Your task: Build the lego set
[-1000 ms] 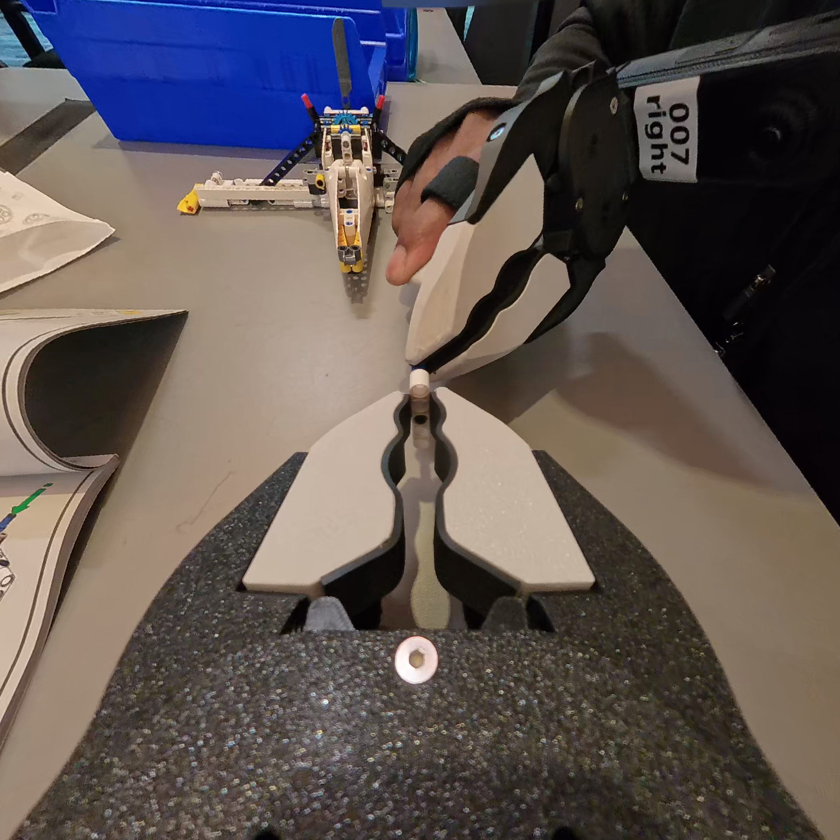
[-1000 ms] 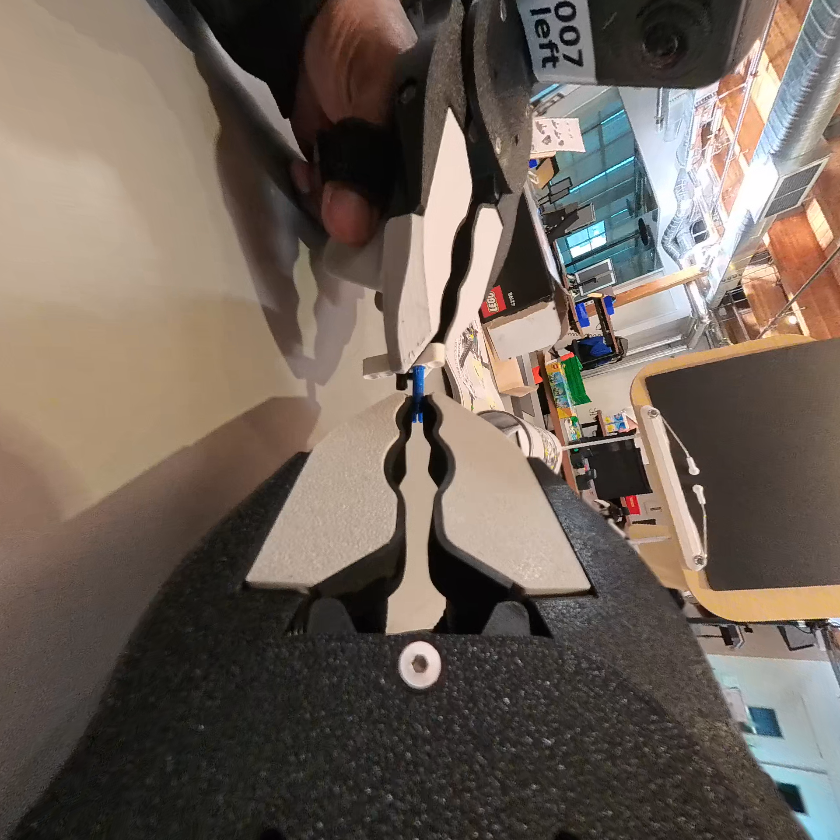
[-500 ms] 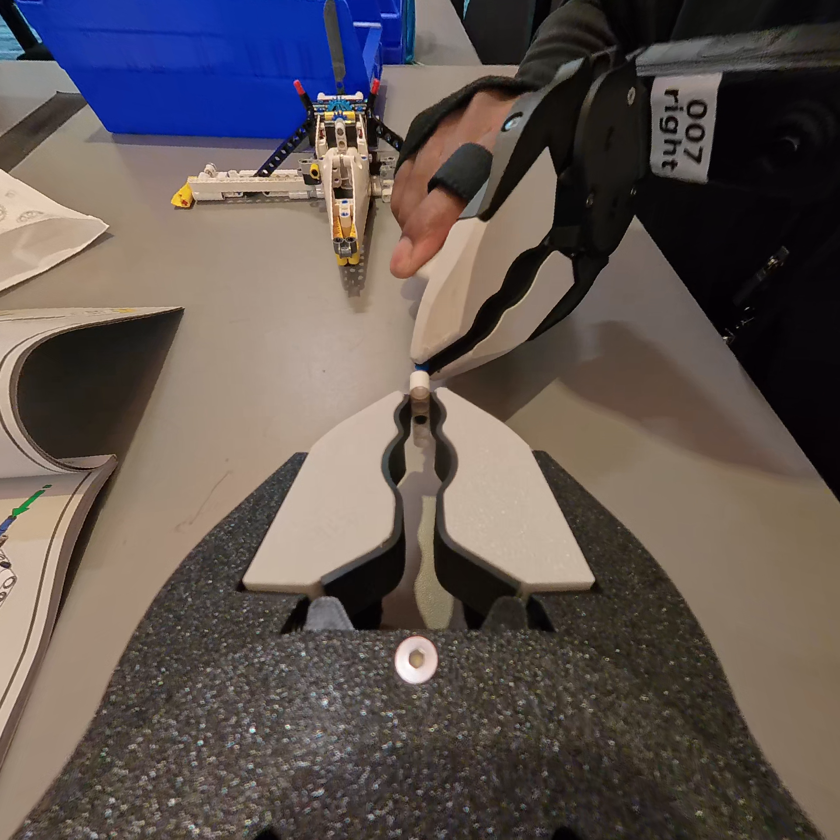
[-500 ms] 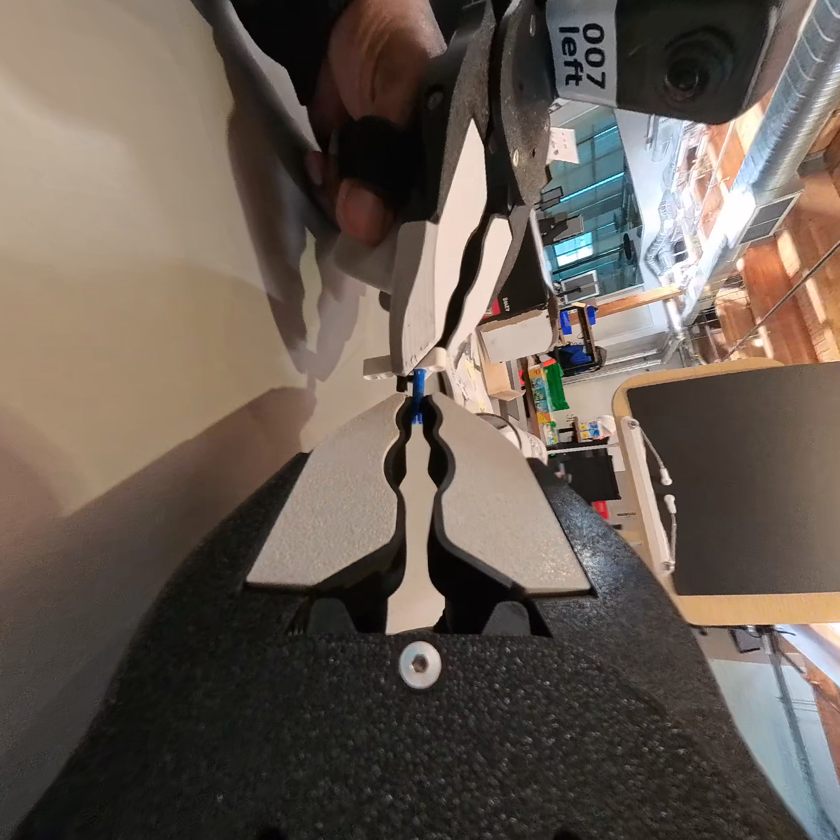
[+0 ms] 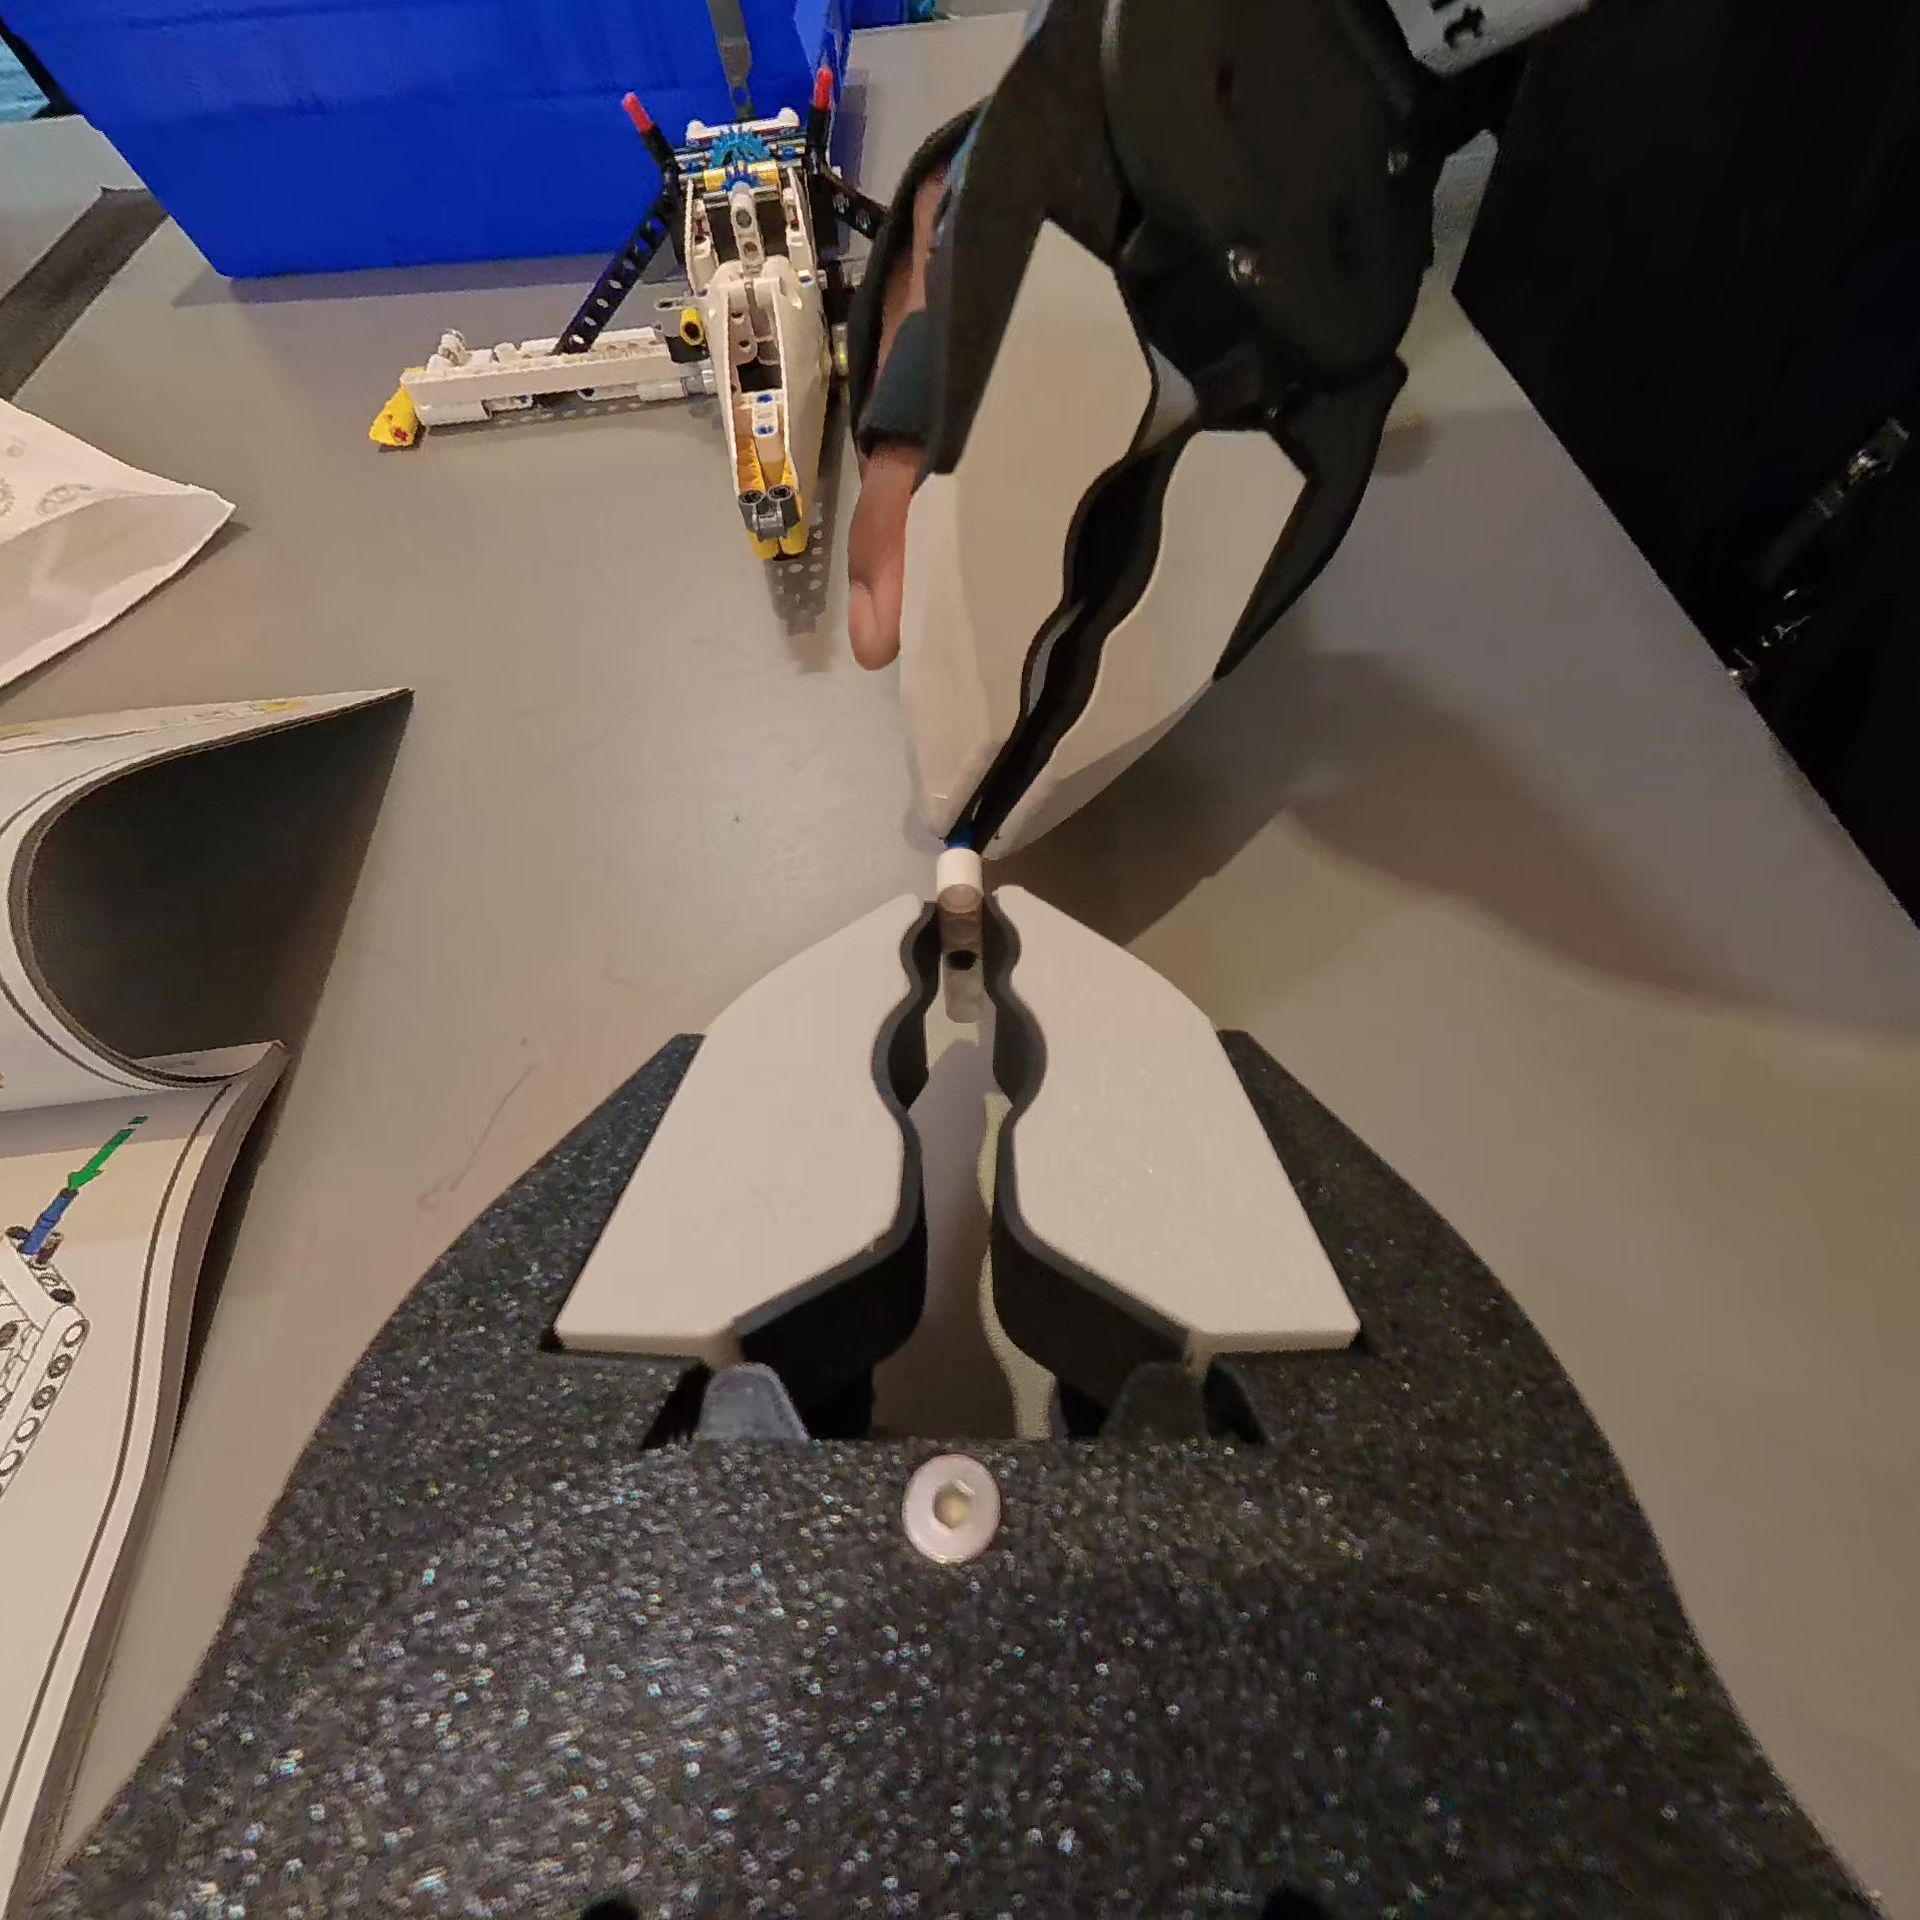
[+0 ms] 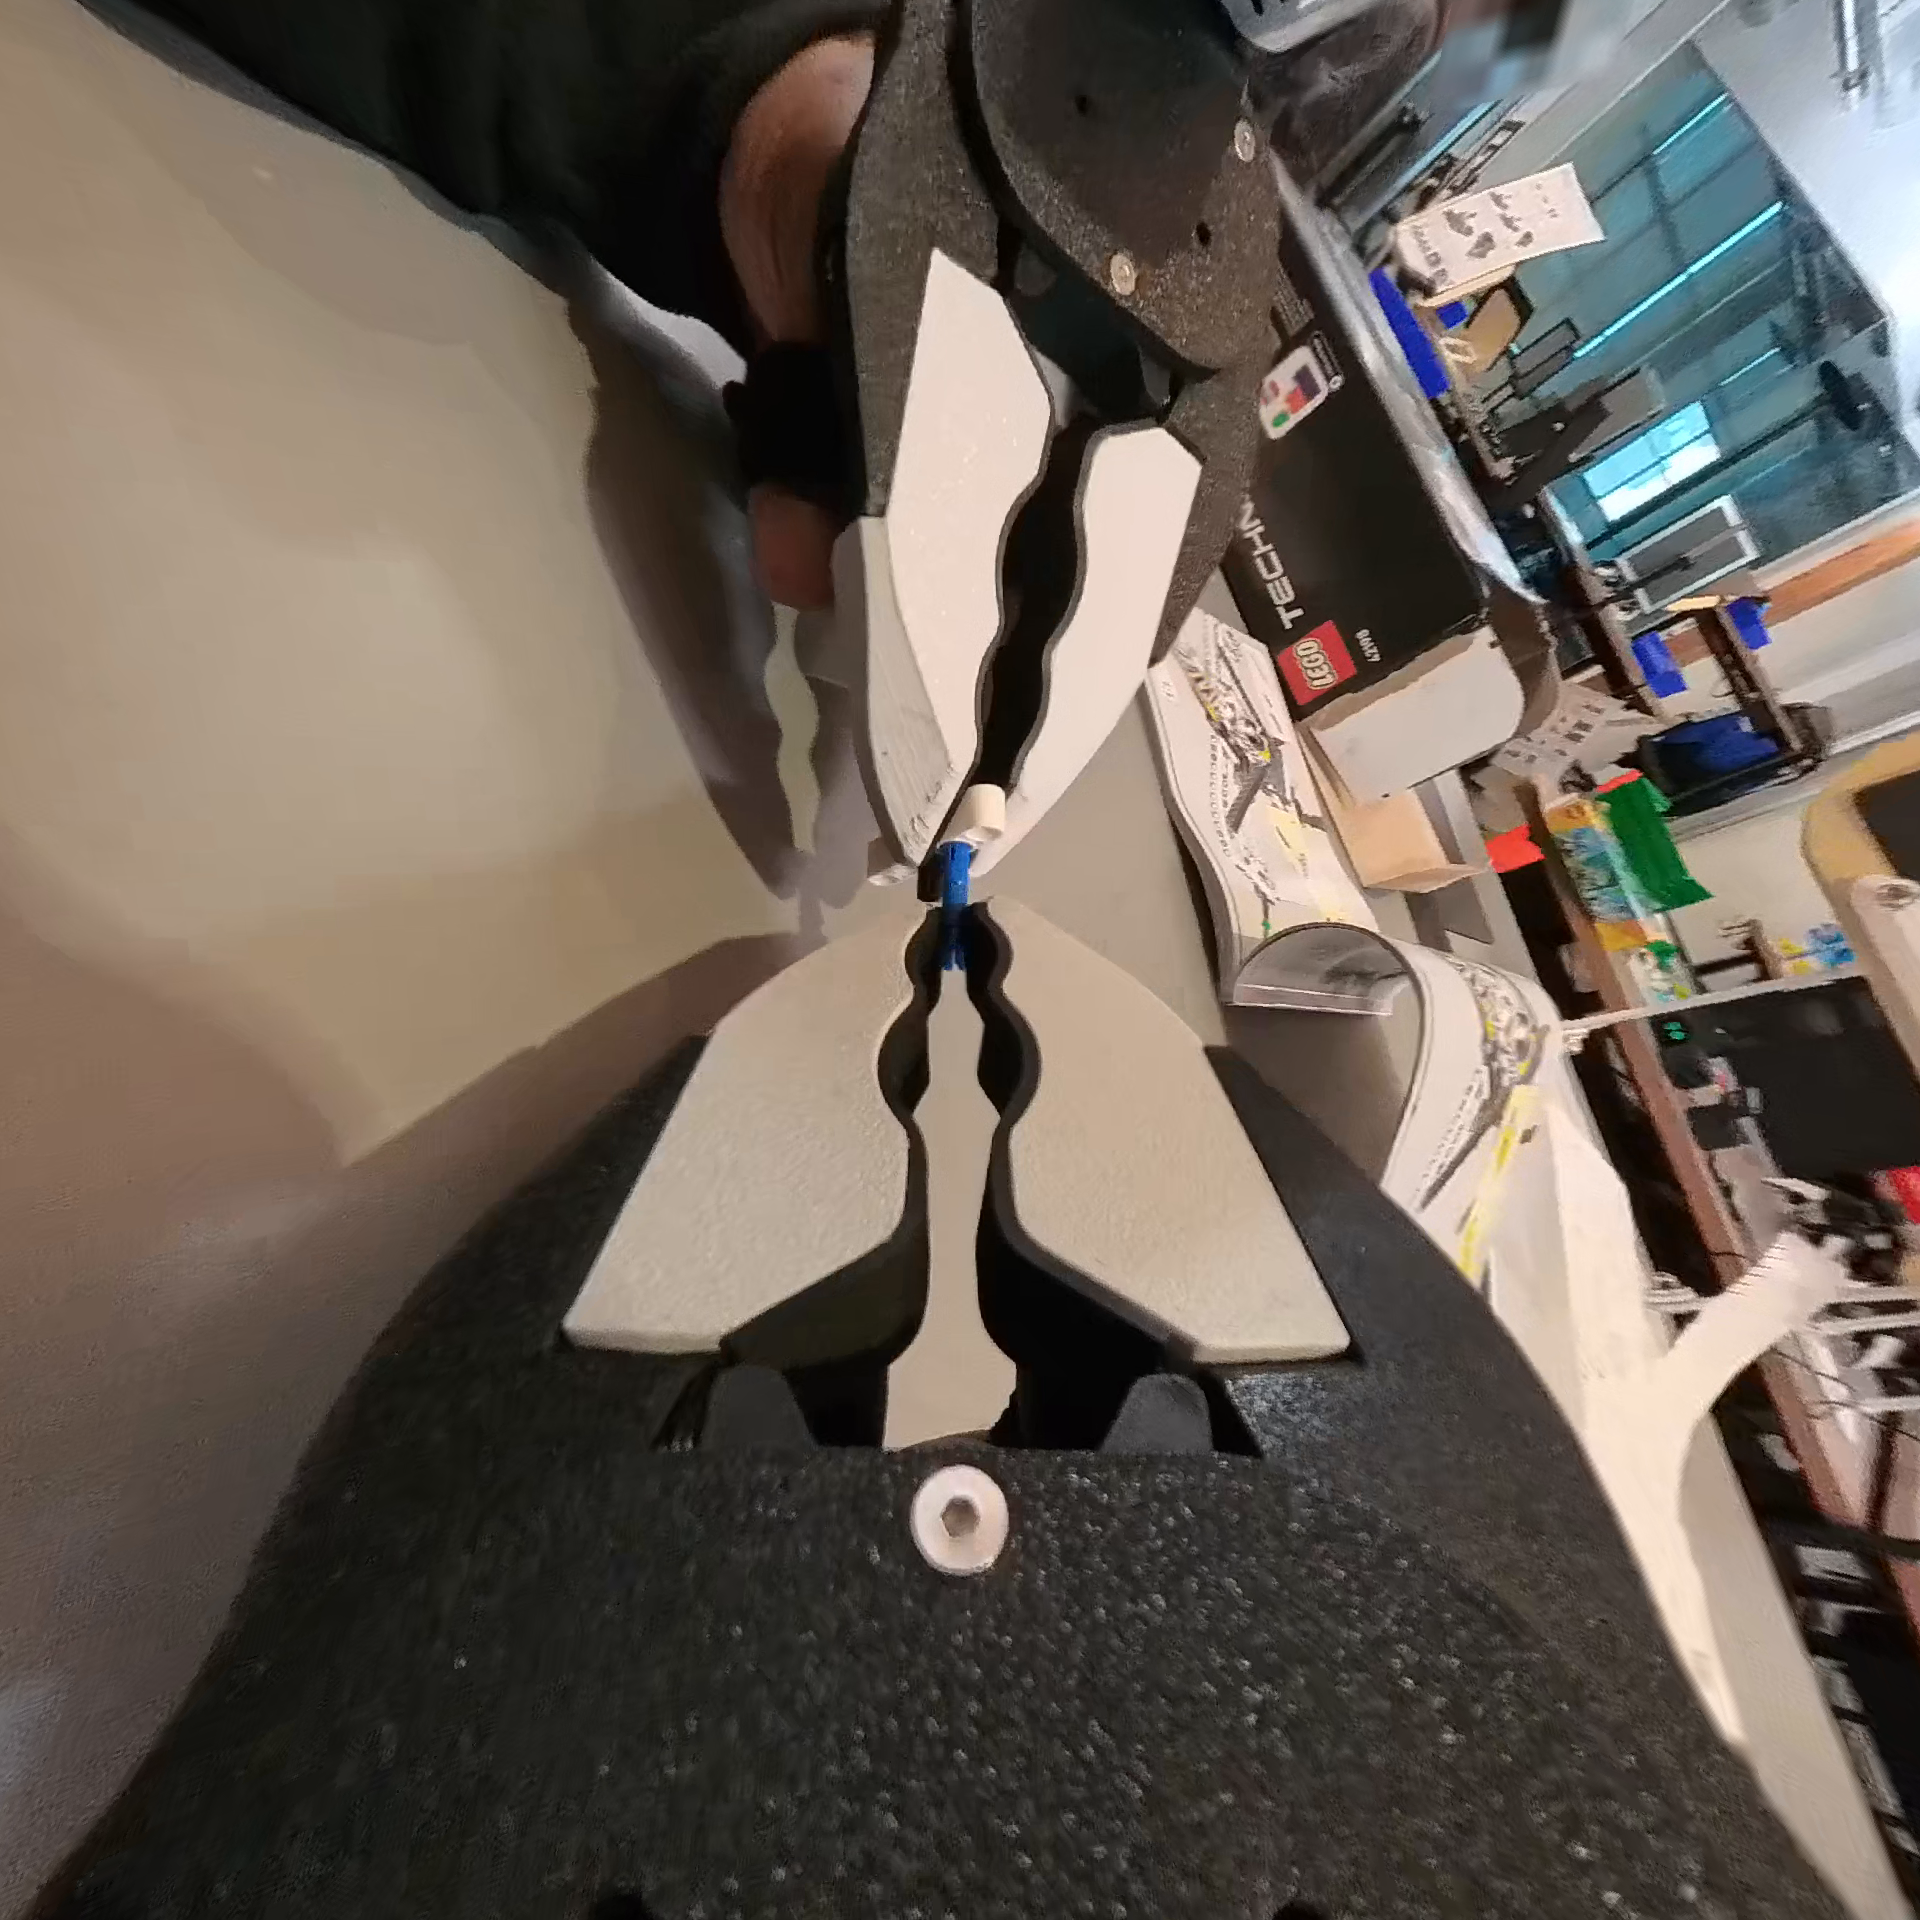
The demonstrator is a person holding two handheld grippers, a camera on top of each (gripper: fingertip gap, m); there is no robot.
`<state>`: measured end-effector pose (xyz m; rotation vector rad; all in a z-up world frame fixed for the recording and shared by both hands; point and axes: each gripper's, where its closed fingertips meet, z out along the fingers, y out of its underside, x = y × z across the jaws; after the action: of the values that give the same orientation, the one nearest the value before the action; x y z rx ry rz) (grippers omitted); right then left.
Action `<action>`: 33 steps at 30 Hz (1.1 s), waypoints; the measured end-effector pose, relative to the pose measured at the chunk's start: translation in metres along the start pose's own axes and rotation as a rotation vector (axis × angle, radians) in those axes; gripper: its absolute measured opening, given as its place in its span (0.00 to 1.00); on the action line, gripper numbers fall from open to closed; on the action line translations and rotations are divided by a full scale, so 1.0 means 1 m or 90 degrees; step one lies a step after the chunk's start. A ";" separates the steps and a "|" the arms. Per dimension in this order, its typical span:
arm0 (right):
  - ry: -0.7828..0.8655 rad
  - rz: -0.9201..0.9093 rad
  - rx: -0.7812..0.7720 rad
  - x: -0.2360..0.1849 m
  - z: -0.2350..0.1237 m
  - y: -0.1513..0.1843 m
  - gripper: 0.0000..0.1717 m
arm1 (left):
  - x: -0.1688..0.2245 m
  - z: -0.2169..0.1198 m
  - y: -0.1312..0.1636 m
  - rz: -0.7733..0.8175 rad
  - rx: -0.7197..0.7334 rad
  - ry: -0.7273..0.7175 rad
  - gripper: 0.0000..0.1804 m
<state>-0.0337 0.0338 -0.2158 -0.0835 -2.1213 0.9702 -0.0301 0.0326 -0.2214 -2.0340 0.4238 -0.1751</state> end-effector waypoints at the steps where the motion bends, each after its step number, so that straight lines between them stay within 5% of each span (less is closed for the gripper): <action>1: -0.010 0.013 0.002 0.000 0.000 0.000 0.02 | 0.000 0.000 0.000 0.005 -0.002 -0.003 0.04; 10: -0.068 0.091 0.018 -0.003 0.000 0.001 0.02 | 0.000 0.001 0.002 0.089 -0.026 -0.038 0.04; 21: 0.043 -0.114 -0.043 -0.003 0.000 0.004 0.02 | 0.000 0.005 0.006 0.055 -0.042 -0.029 0.04; 33: -0.035 0.060 -0.017 -0.005 0.001 0.002 0.01 | -0.005 0.010 0.012 0.129 -0.087 -0.080 0.04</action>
<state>-0.0311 0.0327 -0.2202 -0.1732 -2.1980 1.0107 -0.0343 0.0371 -0.2362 -2.1062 0.5722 0.1085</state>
